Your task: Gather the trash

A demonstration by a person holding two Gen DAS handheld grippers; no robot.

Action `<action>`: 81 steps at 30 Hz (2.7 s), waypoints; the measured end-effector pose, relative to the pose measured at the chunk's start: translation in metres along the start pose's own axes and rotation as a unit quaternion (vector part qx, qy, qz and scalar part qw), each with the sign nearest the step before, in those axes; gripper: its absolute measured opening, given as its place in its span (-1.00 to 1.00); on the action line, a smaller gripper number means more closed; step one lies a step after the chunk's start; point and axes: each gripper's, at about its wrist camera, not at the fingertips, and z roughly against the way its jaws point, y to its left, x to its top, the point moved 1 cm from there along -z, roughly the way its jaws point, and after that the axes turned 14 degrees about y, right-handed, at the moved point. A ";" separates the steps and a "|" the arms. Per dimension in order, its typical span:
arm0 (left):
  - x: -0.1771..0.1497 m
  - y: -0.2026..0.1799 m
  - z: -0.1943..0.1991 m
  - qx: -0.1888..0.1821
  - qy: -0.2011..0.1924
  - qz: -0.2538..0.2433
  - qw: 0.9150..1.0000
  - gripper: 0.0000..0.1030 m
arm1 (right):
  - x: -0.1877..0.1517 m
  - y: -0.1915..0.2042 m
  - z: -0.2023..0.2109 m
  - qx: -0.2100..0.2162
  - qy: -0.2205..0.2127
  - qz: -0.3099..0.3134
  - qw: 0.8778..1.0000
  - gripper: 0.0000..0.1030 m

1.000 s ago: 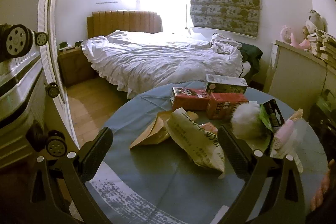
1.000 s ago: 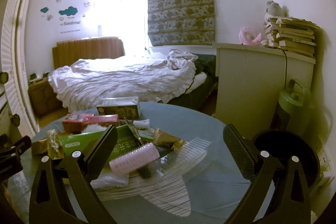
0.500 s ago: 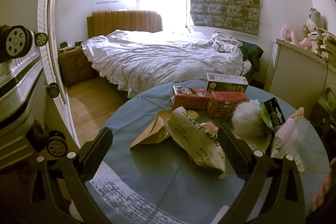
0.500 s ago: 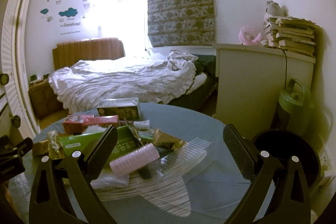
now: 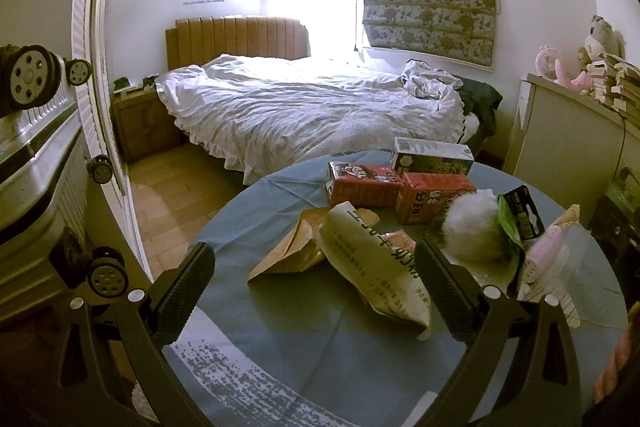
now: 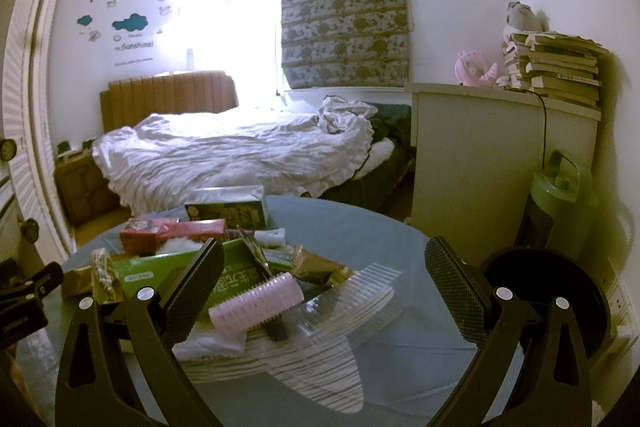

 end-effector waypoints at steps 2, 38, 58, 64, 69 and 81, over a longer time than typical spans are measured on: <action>0.000 0.001 -0.001 0.000 0.002 0.001 1.000 0.91 | 0.000 0.000 0.000 0.000 0.000 0.000 1.000 0.92; 0.027 0.061 -0.078 -0.189 0.156 -0.048 0.968 -0.30 | 0.040 0.041 0.004 0.242 0.162 0.027 0.956 0.91; 0.036 0.067 -0.099 -0.216 0.180 -0.062 0.958 -0.56 | 0.009 0.185 -0.062 0.248 0.273 0.239 0.898 -0.63; 0.033 0.068 -0.083 -0.229 0.172 -0.053 0.957 -0.64 | 0.040 0.133 -0.008 0.332 0.225 0.153 0.903 -0.64; 0.038 0.071 -0.051 -0.261 0.154 -0.035 0.952 -0.79 | 0.071 0.054 0.034 0.379 0.170 0.062 0.908 -0.64; 0.071 -0.045 0.018 -0.388 0.128 -0.106 0.907 -0.79 | 0.045 -0.172 0.031 0.199 0.084 -0.148 0.965 -0.64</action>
